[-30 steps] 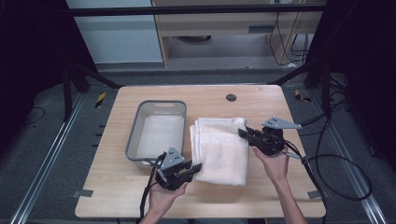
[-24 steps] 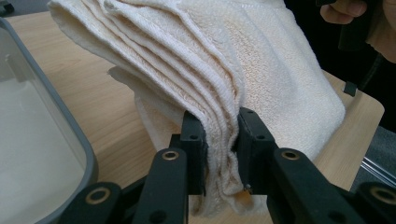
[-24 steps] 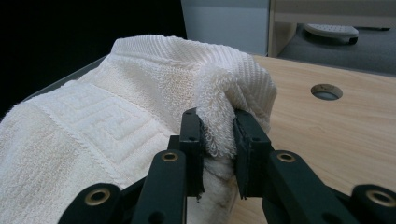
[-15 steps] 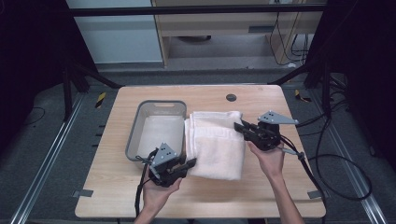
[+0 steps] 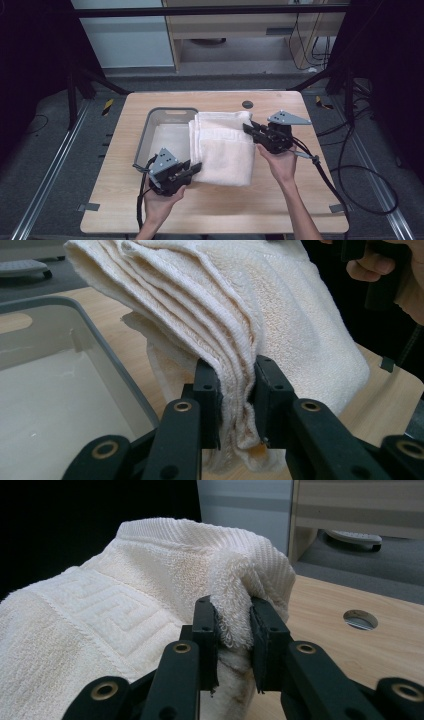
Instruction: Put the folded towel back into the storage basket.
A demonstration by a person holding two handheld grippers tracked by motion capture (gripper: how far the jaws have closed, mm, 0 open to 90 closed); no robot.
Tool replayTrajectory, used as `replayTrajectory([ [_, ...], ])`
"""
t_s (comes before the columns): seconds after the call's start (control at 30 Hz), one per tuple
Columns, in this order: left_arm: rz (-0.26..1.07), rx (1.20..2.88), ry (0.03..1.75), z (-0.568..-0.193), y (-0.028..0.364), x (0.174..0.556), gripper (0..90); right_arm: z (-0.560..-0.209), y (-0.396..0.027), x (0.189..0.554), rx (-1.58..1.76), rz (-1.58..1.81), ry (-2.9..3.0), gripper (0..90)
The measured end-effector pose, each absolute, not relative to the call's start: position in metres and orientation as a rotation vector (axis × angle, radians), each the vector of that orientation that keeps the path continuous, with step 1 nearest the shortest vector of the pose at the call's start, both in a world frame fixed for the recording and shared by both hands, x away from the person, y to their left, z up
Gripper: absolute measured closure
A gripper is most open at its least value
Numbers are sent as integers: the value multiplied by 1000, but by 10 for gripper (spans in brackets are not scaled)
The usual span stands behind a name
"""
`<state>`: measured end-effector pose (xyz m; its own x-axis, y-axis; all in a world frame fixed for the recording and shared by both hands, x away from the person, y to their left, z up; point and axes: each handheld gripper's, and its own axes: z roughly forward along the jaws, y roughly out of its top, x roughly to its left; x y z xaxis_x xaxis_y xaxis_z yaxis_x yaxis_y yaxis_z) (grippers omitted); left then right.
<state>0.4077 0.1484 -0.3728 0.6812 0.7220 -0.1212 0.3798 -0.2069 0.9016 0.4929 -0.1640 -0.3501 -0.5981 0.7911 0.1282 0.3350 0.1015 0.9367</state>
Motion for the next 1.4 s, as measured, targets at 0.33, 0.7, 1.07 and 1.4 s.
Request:
replayTrajectory([
  [0.33, 436, 1802, 886, -366, 159, 409, 738, -339, -150, 499, 1081, 1511, 1977, 756],
  [0.7, 467, 1770, 919, -359, 175, 411, 738, -328, -130, 508, 1056, 1508, 1986, 756],
  [1.07, 493, 1733, 952, -352, 193, 413, 738, -320, -109, 515, 1040, 1518, 1984, 756],
  [1.4, 522, 1706, 983, -347, 208, 415, 738, -314, -92, 520, 1016, 1529, 1980, 756],
])
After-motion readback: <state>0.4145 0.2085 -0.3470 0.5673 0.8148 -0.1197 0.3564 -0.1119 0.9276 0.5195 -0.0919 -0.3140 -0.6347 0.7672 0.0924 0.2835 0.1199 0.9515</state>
